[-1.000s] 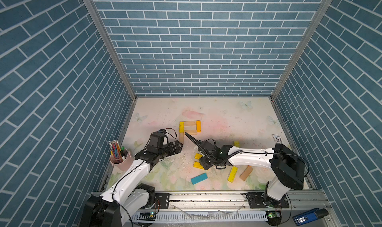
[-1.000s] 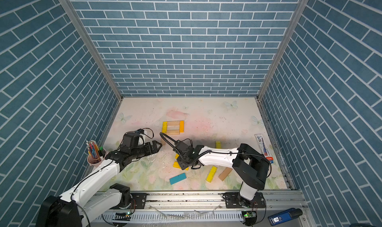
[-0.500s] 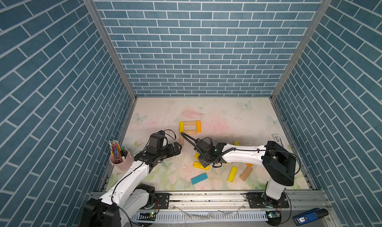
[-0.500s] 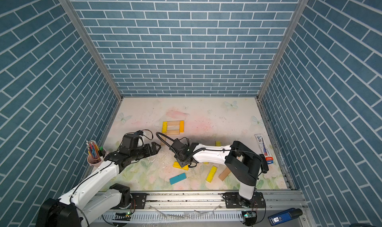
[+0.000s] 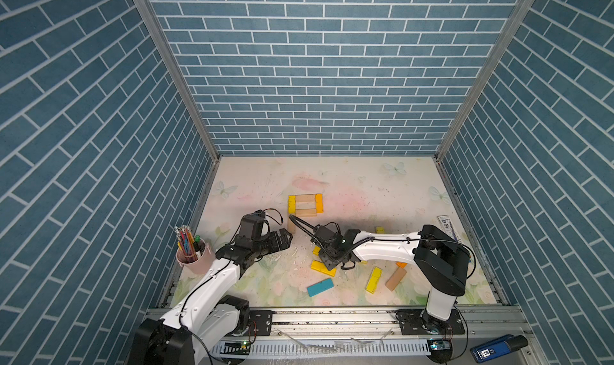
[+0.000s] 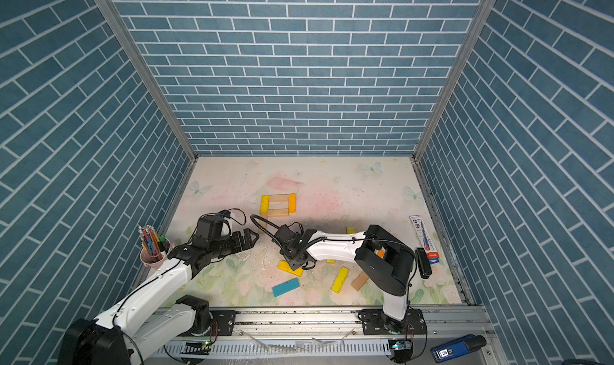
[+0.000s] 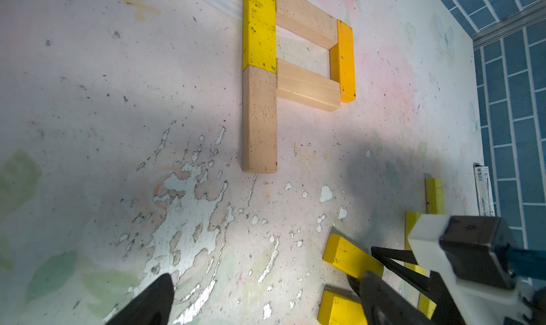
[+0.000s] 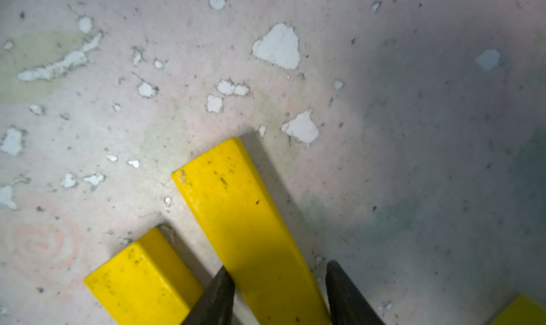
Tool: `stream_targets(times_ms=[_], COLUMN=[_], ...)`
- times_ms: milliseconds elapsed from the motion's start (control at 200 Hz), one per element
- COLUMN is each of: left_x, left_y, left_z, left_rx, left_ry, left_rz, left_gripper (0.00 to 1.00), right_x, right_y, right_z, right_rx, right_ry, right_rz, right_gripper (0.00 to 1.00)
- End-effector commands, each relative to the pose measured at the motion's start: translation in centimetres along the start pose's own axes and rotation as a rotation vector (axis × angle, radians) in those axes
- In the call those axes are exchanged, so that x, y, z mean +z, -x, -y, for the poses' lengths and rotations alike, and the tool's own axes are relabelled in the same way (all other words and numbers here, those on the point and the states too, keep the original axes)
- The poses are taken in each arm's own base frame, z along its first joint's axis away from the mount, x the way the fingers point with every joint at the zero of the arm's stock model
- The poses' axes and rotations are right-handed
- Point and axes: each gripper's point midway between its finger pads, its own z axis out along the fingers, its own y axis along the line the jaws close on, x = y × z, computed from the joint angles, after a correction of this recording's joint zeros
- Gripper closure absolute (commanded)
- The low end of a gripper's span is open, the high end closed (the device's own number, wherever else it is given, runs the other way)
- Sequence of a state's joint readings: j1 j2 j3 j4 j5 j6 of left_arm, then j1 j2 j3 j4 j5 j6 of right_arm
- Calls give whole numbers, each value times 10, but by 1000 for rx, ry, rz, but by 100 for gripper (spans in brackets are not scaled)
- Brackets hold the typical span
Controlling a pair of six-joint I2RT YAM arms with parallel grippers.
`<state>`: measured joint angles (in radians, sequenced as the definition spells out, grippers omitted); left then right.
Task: Assemble the number 8 with building blocks
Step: Pick up the building block from the center of the board.
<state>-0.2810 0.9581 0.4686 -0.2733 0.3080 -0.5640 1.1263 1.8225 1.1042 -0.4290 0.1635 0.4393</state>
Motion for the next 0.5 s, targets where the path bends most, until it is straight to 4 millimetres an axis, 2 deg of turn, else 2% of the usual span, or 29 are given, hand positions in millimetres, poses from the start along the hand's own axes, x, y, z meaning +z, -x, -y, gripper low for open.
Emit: stream_targets(times_ms=[0,255,495], left_x=[3,5,6], left_y=[-3,-3,0], left_z=[-4,-4,-2], left_rx=[2,0,0], left_ry=[5,1,-4], left_rz=[-10,-13,-13], left_gripper=[0,0,0], right_x=[10,17,19], right_y=[-1,10,6], right_z=[9,33,53], right_rx=[30,139,287], right_ry=[4,-10,-71], right_rz=[-13,4,-10], right_gripper=[51,60,62])
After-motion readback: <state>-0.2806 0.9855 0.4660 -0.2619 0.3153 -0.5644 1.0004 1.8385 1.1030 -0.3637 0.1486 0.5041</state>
